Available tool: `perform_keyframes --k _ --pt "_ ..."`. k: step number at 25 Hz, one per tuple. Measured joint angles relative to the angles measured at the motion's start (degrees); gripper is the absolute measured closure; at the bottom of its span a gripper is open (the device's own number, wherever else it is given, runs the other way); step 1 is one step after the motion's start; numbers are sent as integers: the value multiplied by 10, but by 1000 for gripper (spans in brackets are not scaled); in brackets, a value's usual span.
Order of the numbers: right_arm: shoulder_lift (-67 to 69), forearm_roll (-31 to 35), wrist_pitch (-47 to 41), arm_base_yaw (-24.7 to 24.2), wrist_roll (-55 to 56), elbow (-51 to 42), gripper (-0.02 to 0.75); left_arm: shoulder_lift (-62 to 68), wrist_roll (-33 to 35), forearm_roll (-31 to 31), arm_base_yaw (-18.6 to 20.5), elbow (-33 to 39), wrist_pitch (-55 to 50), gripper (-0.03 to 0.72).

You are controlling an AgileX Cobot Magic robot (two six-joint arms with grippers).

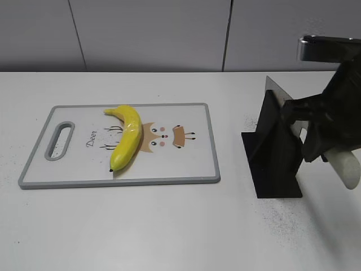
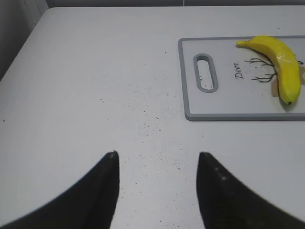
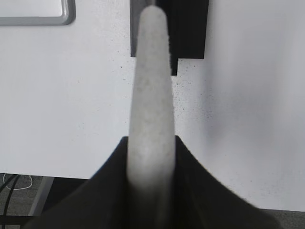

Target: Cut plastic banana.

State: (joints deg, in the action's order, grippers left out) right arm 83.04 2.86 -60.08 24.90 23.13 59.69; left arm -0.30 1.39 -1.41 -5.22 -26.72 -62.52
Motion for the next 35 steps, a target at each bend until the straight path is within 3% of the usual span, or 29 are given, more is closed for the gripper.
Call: perform_keyframes --k 14,24,35 --pt "-37 -70 -51 1 22 90 577 0 0 0 0 0 0 199" --pt "-38 -85 -78 1 21 166 578 0 0 0 0 0 0 199" --pt "11 -62 -87 -8 -165 282 578 44 20 14 0 -18 41 199"
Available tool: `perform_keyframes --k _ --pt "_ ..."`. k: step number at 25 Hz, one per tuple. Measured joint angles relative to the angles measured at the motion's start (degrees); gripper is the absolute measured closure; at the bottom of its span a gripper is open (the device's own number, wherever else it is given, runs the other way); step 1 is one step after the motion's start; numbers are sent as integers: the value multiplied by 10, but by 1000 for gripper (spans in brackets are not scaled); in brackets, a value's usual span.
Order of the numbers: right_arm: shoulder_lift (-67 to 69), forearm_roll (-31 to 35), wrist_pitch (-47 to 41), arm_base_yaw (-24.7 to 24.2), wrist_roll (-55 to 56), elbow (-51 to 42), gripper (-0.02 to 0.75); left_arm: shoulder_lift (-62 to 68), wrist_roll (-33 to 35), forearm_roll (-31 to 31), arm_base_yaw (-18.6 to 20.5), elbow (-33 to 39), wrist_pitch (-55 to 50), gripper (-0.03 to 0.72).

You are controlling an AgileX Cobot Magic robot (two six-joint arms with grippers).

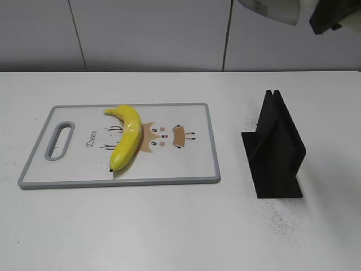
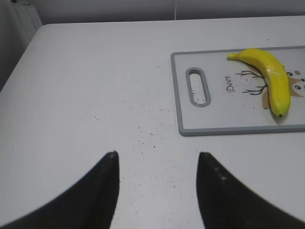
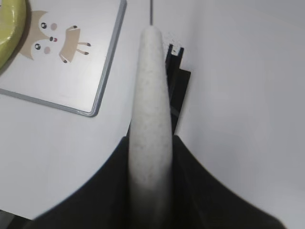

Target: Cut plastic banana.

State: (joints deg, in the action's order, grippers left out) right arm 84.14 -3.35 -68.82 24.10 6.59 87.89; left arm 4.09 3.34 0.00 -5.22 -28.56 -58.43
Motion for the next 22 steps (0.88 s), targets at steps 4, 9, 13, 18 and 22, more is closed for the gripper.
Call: perform_keyframes --k 4,9,13,18,22 --pt "61 42 -1 -1 -110 69 578 90 41 11 0 -24 56 199" --pt "137 118 -9 -1 -242 151 578 228 121 55 0 -72 121 199" --pt "191 147 -11 -1 -336 202 578 360 217 121 0 -137 128 199" --pt "241 148 -12 -1 -434 225 578 519 301 185 0 -250 105 174" --pt "271 151 -13 -1 -532 226 578 632 363 235 -1 -357 50 134"
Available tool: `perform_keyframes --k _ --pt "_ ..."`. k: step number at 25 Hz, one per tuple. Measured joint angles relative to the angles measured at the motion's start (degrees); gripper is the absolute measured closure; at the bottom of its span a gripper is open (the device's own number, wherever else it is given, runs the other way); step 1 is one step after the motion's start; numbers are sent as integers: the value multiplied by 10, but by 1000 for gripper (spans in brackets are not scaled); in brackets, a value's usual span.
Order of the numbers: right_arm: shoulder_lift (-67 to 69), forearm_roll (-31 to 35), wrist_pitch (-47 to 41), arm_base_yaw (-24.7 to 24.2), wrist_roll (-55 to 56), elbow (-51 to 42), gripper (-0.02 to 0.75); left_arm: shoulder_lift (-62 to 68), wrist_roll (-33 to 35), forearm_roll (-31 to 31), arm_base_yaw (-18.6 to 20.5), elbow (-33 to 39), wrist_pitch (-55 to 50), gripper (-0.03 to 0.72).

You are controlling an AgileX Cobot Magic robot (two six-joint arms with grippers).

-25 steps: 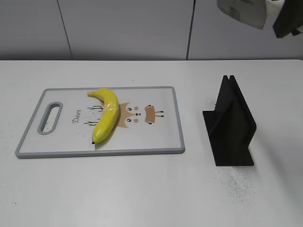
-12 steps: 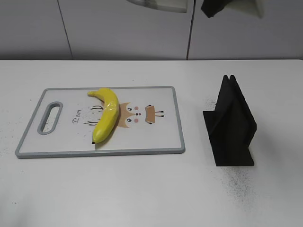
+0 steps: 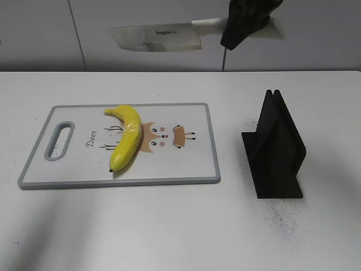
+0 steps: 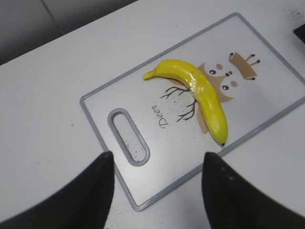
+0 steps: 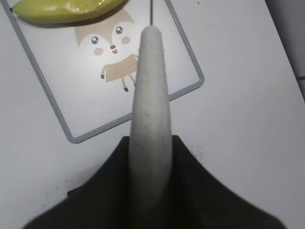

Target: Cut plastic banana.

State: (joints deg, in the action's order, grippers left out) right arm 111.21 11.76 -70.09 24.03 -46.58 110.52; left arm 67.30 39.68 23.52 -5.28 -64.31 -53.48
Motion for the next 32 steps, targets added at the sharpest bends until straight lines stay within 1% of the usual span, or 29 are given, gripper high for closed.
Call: perform_keyframes --k 3,7,9,12,16,20,24,26,27,29,31,32 --pt "19 22 0 0 -82 1 578 72 62 19 -6 -74 -39 128" --pt "40 86 1 -1 -197 1 578 150 162 32 -32 -147 -77 127" --pt "51 118 1 -1 -229 6 578 183 211 36 -50 -181 -86 127" --pt "68 138 1 0 -248 10 578 226 259 34 -75 -220 -100 127" --pt "79 147 1 0 -277 10 578 270 289 26 -95 -247 -113 127" --pt "79 164 9 0 -296 10 578 302 299 21 -97 -251 -116 128" --pt "79 172 13 0 -297 10 578 328 301 14 -97 -251 -111 165" --pt "79 172 13 0 -298 10 578 336 301 17 -97 -251 -103 216" --pt "79 172 13 0 -298 10 578 338 301 20 -97 -251 -97 262" --pt "79 173 14 0 -298 10 578 340 301 27 -97 -251 -86 386" --pt "79 173 19 0 -298 10 578 340 301 30 -97 -251 -85 557" --pt "79 173 23 0 -298 10 578 340 302 30 -98 -251 -86 625"
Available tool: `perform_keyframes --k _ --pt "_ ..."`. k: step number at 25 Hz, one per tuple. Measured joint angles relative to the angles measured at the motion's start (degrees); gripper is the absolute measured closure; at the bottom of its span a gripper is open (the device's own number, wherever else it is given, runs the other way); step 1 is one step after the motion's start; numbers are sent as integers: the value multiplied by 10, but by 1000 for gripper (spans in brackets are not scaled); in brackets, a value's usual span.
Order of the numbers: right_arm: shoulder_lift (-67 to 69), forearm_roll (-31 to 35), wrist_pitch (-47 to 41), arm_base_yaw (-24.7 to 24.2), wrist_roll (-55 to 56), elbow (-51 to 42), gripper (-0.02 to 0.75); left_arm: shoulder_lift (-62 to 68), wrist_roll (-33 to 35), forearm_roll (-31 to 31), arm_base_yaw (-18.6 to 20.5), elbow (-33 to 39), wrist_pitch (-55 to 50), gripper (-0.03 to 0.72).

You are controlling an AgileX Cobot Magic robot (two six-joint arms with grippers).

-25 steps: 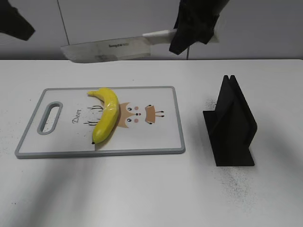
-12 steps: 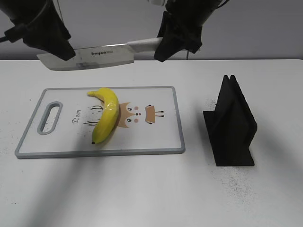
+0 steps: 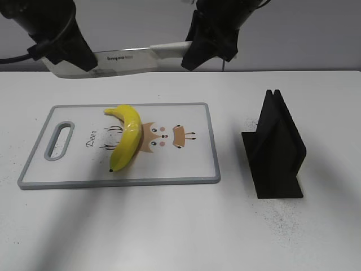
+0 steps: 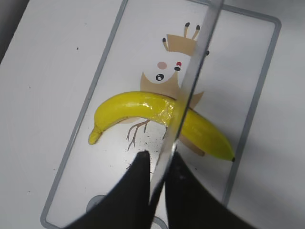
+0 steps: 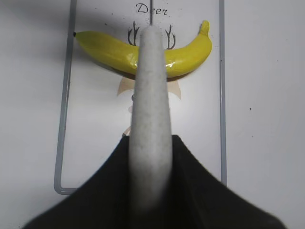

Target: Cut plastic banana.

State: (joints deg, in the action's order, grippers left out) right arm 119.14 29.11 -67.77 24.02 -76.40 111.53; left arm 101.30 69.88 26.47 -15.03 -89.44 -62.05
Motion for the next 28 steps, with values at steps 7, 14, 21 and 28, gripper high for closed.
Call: perform_keyframes --k 7,14,21,28 --pt "7 -9 2 0 -4 0 578 26 18 0 -2 -1 -6 684" --pt "61 -15 10 0 16 3 578 71 22 -16 -2 -1 18 684" --pt "157 -62 45 0 43 5 578 189 28 -7 -5 -1 81 682" --pt "180 -74 57 -2 57 8 575 211 34 6 -5 -12 82 675"
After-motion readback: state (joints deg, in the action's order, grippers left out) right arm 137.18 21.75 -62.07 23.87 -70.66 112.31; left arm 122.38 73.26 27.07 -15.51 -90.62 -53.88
